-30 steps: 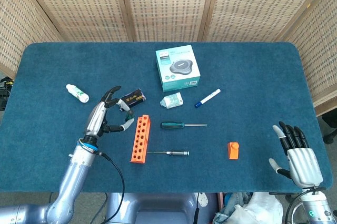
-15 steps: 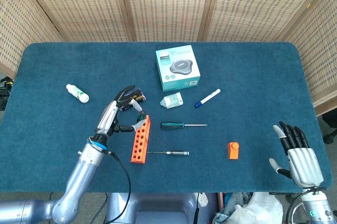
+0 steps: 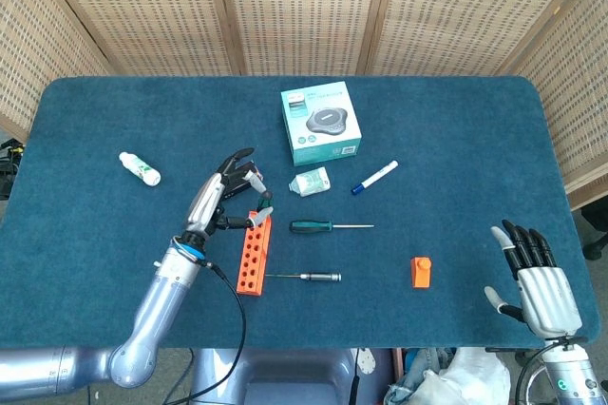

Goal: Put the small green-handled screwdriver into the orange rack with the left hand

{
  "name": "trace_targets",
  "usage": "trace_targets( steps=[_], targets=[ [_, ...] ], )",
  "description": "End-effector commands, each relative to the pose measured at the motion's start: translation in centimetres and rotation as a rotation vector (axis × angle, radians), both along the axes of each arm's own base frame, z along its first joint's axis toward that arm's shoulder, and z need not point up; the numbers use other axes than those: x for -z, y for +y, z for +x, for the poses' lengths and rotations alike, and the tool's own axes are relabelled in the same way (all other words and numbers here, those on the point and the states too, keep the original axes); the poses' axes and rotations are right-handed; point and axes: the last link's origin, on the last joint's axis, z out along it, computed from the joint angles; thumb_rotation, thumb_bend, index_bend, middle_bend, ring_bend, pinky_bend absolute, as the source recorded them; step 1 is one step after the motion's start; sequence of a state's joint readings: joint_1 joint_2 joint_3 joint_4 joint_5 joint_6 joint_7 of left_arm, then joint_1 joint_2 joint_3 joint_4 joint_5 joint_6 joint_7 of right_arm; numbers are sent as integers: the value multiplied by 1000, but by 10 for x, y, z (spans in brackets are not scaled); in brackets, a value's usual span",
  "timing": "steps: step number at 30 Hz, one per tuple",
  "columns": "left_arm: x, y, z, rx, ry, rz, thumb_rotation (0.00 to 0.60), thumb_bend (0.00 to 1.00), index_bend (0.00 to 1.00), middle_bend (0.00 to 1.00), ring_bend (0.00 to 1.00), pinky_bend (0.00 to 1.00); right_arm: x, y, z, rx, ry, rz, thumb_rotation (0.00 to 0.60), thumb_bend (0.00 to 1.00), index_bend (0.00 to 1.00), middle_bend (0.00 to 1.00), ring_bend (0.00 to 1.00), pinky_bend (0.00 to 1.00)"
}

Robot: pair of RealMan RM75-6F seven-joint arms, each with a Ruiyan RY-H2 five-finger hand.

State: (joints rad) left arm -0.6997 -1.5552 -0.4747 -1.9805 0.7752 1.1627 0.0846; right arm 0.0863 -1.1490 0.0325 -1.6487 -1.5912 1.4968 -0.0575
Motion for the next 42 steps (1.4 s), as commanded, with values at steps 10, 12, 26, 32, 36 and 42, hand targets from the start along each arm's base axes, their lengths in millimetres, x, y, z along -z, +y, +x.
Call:
trace_targets(
  steps=[10, 12, 26, 32, 36, 42],
  targets=[
    [2, 1, 5, 13, -8, 1, 600, 295, 612, 102, 0, 0, -1, 0, -1, -1, -6, -1, 600, 241, 0, 0, 0, 0],
    [3, 1, 4, 14, 3, 0, 600, 295, 613, 102, 0, 0, -1, 0, -1, -1, -6, -2, 600, 243, 0, 0, 0, 0],
    [8, 1, -2, 17, 35, -2, 600, 295, 614, 102, 0, 0, -2, 0, -1, 2, -7, -6, 600, 244, 0, 0, 0, 0],
    [16, 0, -8, 10, 52, -16, 600, 295, 614, 102, 0, 0, -2, 0, -1, 2, -7, -6, 600, 242, 0, 0, 0, 0],
    [20, 0, -14, 6, 70, -26, 600, 295, 614, 102, 0, 0, -3, 0, -1, 3, -7, -9, 600, 241, 0, 0, 0, 0],
    [30, -3, -27, -3, 86, -48, 600, 295, 614, 102, 0, 0, -3, 0, -2, 4, -6, -8, 600, 241, 0, 0, 0, 0]
  ],
)
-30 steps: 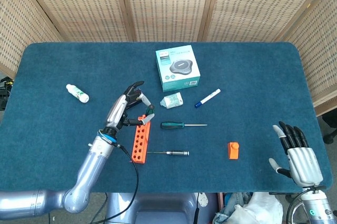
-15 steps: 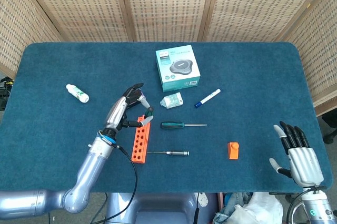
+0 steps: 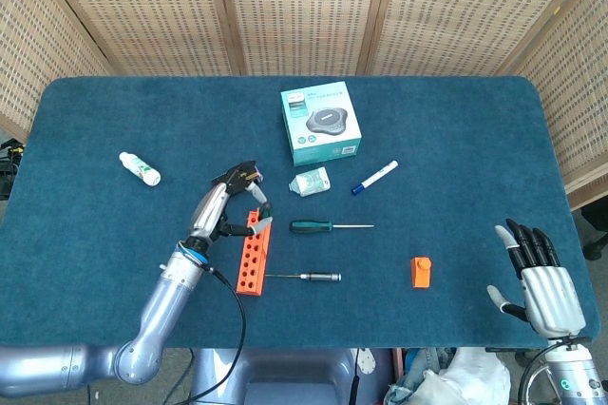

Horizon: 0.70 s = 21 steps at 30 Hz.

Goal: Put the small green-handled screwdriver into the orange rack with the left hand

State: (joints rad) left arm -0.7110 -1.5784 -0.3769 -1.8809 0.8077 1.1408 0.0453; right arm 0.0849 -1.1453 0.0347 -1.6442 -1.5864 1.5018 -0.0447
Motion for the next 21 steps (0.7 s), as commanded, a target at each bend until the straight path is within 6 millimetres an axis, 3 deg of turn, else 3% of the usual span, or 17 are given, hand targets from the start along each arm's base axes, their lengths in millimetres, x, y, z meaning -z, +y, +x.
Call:
trace_targets(
  steps=[1, 11, 21],
  targets=[
    [5, -1, -8, -1, 9, -9, 600, 295, 614, 102, 0, 0, 0, 0, 0, 0, 0, 0, 600, 241, 0, 0, 0, 0],
    [15, -3, -33, -12, 36, -33, 600, 294, 614, 102, 0, 0, 0, 0, 0, -1, 2, 0, 600, 243, 0, 0, 0, 0],
    [19, -2, -37, -5, 43, -46, 600, 295, 614, 102, 0, 0, 0, 0, 0, 1, 3, -1, 600, 240, 0, 0, 0, 0]
  ],
)
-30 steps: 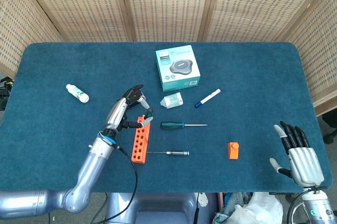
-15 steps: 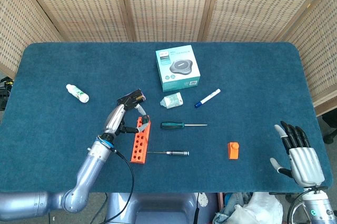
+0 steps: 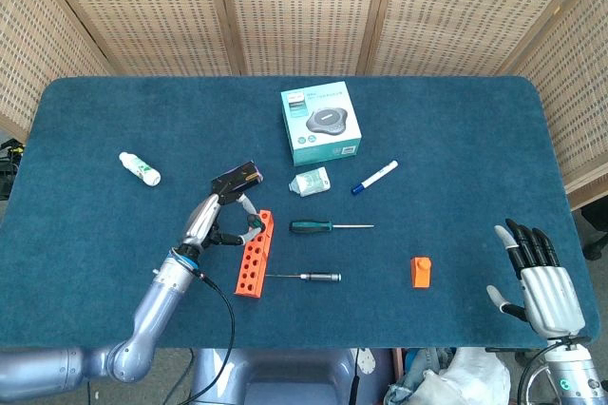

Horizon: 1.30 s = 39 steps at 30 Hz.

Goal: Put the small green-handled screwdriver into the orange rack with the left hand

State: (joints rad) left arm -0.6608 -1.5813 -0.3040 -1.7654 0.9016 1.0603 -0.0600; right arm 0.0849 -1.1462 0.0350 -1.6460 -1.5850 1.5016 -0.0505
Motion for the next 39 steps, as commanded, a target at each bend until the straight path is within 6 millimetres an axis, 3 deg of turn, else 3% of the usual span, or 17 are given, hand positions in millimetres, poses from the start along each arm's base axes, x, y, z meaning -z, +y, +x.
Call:
trace_targets(
  steps=[1, 13, 22, 30, 39],
  targets=[
    [1, 0, 0, -1, 2, -3, 600, 295, 614, 102, 0, 0, 0, 0, 0, 0, -1, 0, 600, 238, 0, 0, 0, 0],
    [4, 0, -5, -14, 18, -17, 600, 295, 613, 92, 0, 0, -2, 0, -1, 1, -5, -6, 600, 243, 0, 0, 0, 0],
    [3, 0, -6, -17, 16, -30, 600, 295, 556, 61, 0, 0, -2, 0, 0, 1, -4, -6, 600, 241, 0, 0, 0, 0],
    [-9, 2, -2, -7, -19, -14, 600, 293, 471, 46, 0, 0, -1, 0, 0, -1, -4, -5, 600, 243, 0, 0, 0, 0],
    [-24, 6, 5, 9, -31, 2, 600, 291, 461, 34, 0, 0, -1, 1, 1, -3, -2, -2, 600, 243, 0, 0, 0, 0]
  ],
)
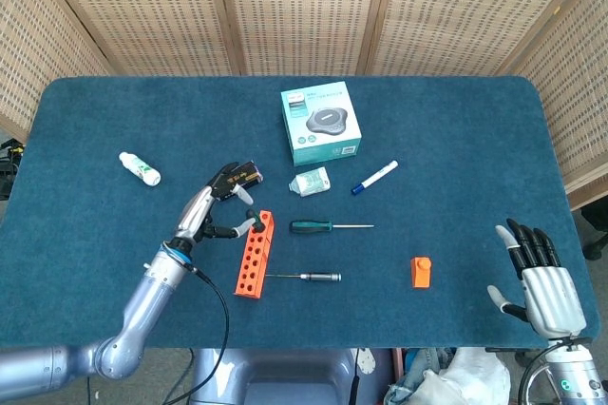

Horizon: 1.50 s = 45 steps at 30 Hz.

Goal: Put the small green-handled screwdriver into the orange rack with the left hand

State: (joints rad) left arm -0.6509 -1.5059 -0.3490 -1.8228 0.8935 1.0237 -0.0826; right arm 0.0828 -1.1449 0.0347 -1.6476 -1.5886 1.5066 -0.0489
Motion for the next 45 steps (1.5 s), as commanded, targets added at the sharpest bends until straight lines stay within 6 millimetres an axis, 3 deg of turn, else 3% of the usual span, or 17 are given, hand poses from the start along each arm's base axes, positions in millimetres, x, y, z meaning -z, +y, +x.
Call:
trace_targets(
  steps=[1, 8, 13, 18, 25, 31, 45],
  targets=[
    [-2, -1, 2, 1, -8, -8, 600, 291, 460, 34, 0, 0, 0, 0, 0, 0, 1, 0, 600, 243, 0, 0, 0, 0],
    [-22, -3, 6, 19, -52, 40, 600, 291, 422, 34, 0, 0, -1, 0, 0, 1, -1, -1, 600, 242, 0, 0, 0, 0],
    [-58, -5, 3, 66, -22, 175, 600, 291, 398, 33, 0, 0, 1, 0, 0, -2, 2, 2, 600, 242, 0, 0, 0, 0],
    [-76, -11, -6, 69, -18, 224, 600, 289, 389, 32, 0, 0, 3, 0, 1, -4, 9, 7, 600, 242, 0, 0, 0, 0],
    [-73, -39, -16, 11, -33, 43, 600, 293, 235, 12, 0, 2, 4, 0, 2, -1, 12, 7, 600, 239, 0, 0, 0, 0],
    [-70, -48, -17, -15, -14, 0, 600, 372, 172, 11, 0, 14, 2, 1, 2, -6, 9, 4, 600, 240, 0, 0, 0, 0],
    [-46, -57, -18, -53, -40, -96, 600, 376, 156, 12, 0, 34, 2, 1, 2, -6, 8, 7, 600, 243, 0, 0, 0, 0]
  ],
)
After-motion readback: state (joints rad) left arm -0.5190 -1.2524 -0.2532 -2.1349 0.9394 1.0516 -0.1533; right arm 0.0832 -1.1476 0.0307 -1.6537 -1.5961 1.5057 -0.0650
